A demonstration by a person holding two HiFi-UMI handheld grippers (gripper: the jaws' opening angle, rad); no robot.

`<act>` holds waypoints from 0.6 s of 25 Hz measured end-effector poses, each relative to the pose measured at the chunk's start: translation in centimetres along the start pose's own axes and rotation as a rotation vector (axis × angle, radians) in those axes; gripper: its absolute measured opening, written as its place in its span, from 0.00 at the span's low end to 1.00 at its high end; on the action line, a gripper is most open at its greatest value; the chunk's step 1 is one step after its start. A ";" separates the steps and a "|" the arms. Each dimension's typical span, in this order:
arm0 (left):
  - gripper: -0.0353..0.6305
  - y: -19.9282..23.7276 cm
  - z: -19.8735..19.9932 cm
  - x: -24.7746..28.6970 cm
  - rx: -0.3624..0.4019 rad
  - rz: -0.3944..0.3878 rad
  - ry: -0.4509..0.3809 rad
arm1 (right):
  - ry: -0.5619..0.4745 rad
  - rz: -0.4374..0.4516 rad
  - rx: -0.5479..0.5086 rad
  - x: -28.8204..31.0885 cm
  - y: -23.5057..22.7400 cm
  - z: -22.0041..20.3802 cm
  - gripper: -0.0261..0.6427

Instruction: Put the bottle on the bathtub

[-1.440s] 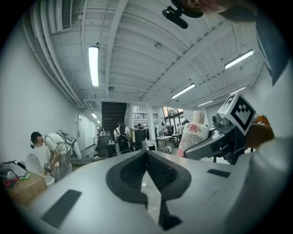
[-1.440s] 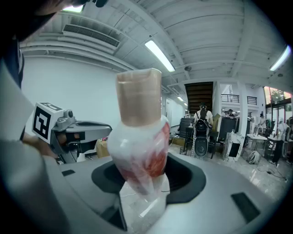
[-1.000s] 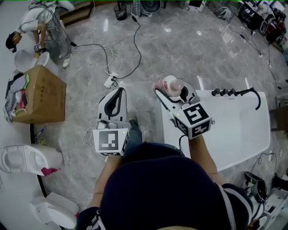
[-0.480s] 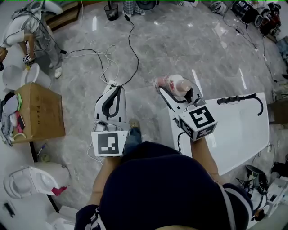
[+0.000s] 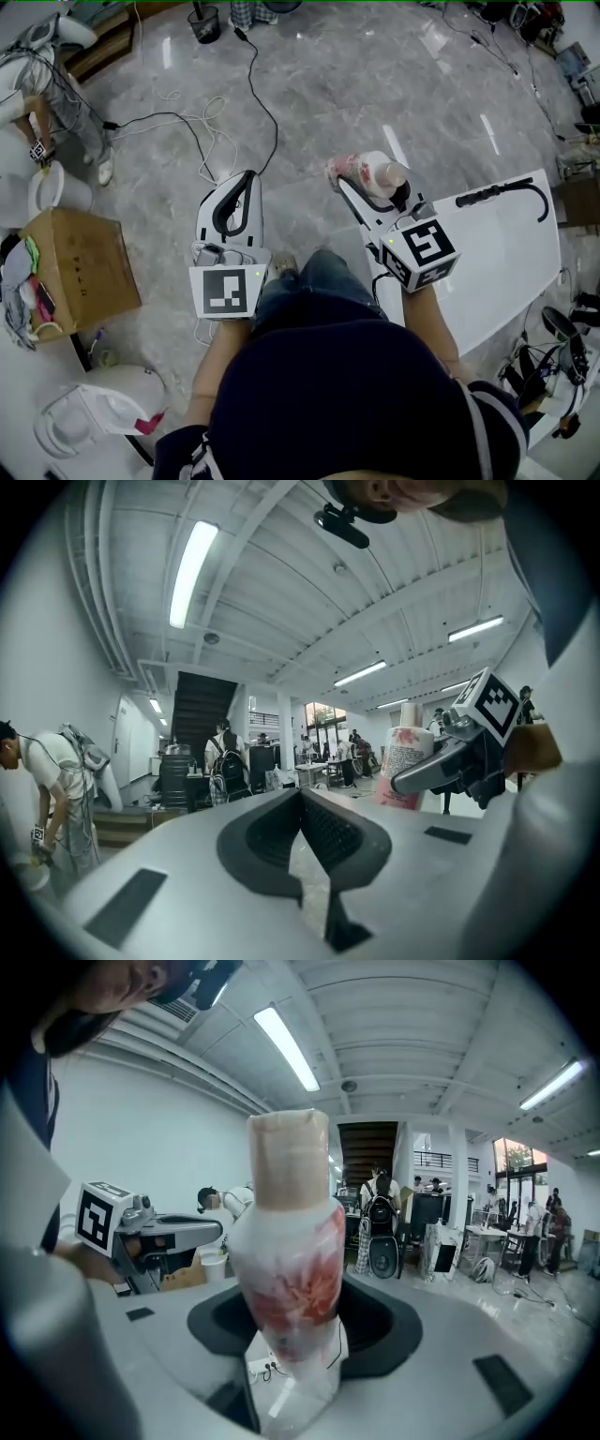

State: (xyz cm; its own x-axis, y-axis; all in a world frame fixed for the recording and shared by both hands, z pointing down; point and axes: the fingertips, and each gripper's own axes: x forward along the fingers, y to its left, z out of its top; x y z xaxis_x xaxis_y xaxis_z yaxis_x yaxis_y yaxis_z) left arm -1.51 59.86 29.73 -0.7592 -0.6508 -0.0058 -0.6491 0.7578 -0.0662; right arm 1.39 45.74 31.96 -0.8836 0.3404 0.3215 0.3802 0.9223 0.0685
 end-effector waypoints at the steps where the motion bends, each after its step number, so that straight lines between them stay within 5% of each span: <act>1: 0.09 0.2 -0.2 0.4 -0.008 -0.007 0.002 | 0.010 -0.014 0.011 0.2 -0.3 -0.2 0.41; 15: 0.09 2.4 -1.8 7.5 -0.029 -0.077 0.026 | 0.024 -0.097 0.048 4.7 -5.9 0.3 0.41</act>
State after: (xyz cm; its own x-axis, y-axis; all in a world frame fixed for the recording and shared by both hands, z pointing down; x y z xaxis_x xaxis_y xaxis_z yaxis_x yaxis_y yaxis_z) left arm -8.81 56.90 31.36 -0.7077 -0.7061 0.0241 -0.7065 0.7068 -0.0367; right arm -5.06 41.99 32.74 -0.9087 0.2450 0.3381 0.2791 0.9587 0.0553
